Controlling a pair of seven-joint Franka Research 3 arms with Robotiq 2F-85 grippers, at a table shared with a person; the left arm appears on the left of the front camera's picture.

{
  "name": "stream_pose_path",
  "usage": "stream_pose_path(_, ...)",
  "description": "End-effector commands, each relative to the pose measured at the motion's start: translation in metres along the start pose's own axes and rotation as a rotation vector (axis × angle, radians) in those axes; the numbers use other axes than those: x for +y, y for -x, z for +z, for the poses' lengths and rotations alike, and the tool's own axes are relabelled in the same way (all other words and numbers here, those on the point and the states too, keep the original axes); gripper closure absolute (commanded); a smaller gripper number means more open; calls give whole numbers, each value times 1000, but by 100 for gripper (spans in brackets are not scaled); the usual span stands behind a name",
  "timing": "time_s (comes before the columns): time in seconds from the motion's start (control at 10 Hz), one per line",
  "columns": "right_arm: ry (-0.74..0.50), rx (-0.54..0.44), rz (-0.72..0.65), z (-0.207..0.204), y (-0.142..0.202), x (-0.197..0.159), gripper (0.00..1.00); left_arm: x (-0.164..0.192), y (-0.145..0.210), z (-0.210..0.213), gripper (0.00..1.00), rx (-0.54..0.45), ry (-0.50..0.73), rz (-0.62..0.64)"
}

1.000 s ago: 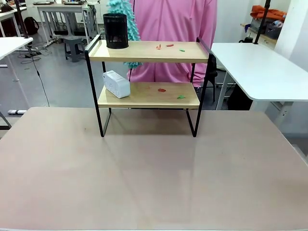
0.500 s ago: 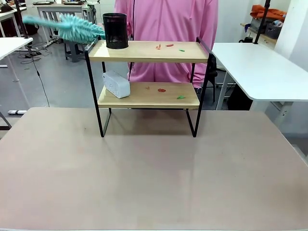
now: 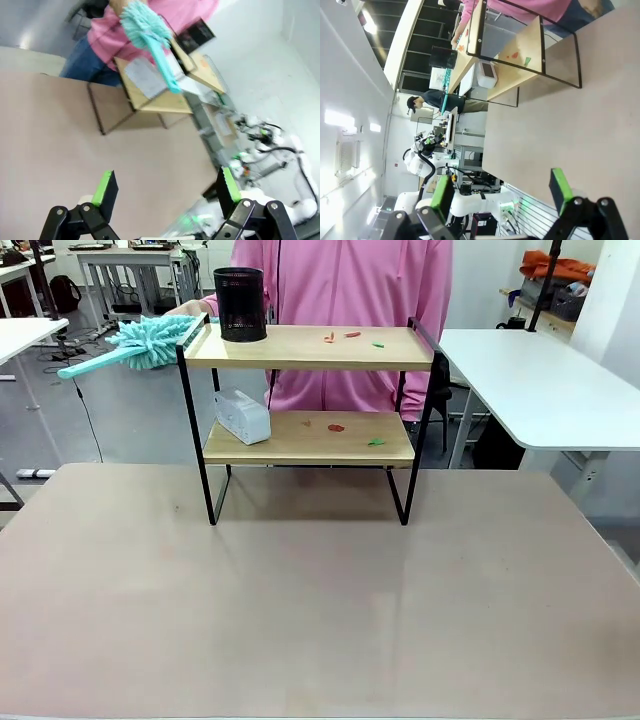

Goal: Clean the shelf.
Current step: Pick up the Duster from the human.

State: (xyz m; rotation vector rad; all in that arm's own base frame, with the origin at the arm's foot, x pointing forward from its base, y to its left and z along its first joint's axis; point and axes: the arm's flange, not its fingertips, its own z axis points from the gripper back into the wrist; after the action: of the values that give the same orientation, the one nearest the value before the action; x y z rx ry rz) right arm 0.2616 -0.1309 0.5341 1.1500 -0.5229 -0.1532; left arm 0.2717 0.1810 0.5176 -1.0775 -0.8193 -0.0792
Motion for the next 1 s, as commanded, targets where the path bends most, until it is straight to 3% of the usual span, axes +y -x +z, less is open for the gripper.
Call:
stream_pose_path(0.0,-19,-8,29,-1,-3,0,0,22,-46,7,0,15,163,145)
stream_pose_path(0.2,-19,-8,29,-1,-3,0,0,42,-96,-12,0,125,297,262)
stream_pose_path(0.5,-19,-8,29,-1,-3,0,0,71,-135,-73,0,291,333,378)
stream_pose_path(0.9,-19,-8,29,-1,-3,0,0,100,-143,-148,0,354,431,460)
